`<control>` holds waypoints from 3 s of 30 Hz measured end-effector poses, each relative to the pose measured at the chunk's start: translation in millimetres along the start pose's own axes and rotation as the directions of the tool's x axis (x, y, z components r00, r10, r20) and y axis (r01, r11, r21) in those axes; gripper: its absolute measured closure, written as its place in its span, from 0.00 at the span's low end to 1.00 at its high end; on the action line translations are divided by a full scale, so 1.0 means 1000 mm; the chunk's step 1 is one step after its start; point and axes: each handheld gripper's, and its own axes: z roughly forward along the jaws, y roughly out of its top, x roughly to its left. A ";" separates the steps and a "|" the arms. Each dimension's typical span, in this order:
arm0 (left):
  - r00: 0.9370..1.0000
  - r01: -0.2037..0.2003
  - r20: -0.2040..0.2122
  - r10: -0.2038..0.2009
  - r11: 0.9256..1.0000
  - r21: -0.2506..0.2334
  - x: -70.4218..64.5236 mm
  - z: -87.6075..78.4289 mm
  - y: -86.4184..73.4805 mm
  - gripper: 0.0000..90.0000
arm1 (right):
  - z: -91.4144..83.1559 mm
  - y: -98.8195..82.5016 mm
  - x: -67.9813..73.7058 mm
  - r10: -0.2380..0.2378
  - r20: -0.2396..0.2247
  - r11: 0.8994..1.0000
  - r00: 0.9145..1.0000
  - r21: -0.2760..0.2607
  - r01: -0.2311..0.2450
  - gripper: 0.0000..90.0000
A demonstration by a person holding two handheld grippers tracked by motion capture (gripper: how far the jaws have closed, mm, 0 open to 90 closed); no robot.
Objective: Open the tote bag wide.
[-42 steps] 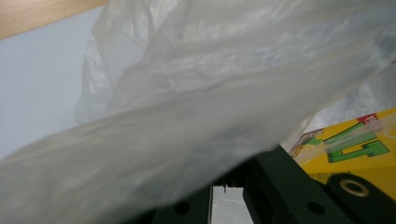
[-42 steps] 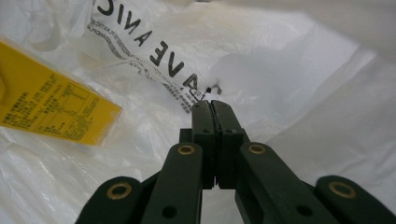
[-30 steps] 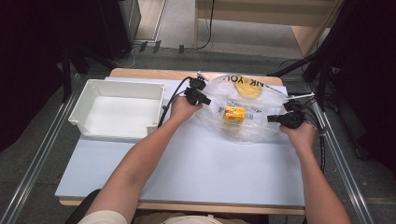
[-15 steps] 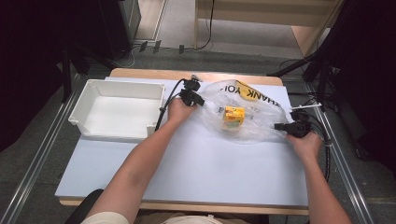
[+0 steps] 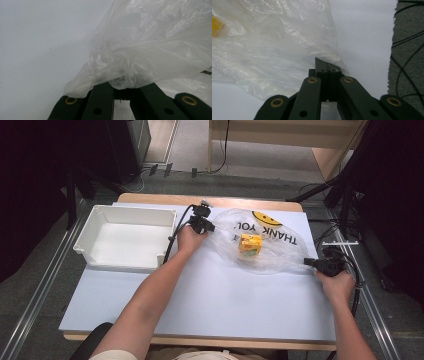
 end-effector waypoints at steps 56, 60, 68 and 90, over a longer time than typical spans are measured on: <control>0.966 -0.157 0.199 0.164 0.986 -0.051 -0.079 -0.026 -0.032 1.00 | 0.036 0.092 0.088 -0.234 -0.124 0.971 0.964 -0.085 0.225 1.00; 0.967 -0.148 0.204 0.152 0.988 -0.036 -0.078 -0.019 -0.047 1.00 | 0.053 0.089 0.086 -0.216 -0.123 0.976 0.969 -0.057 0.211 1.00; 0.964 -0.159 0.210 0.162 0.987 -0.028 -0.077 -0.017 -0.067 1.00 | 0.077 0.084 0.092 -0.231 -0.107 0.973 0.967 -0.021 0.230 1.00; 0.932 -0.245 0.270 0.242 0.969 -0.020 -0.087 -0.051 -0.128 1.00 | 0.096 0.087 0.089 -0.207 -0.018 0.978 0.978 -0.036 0.206 1.00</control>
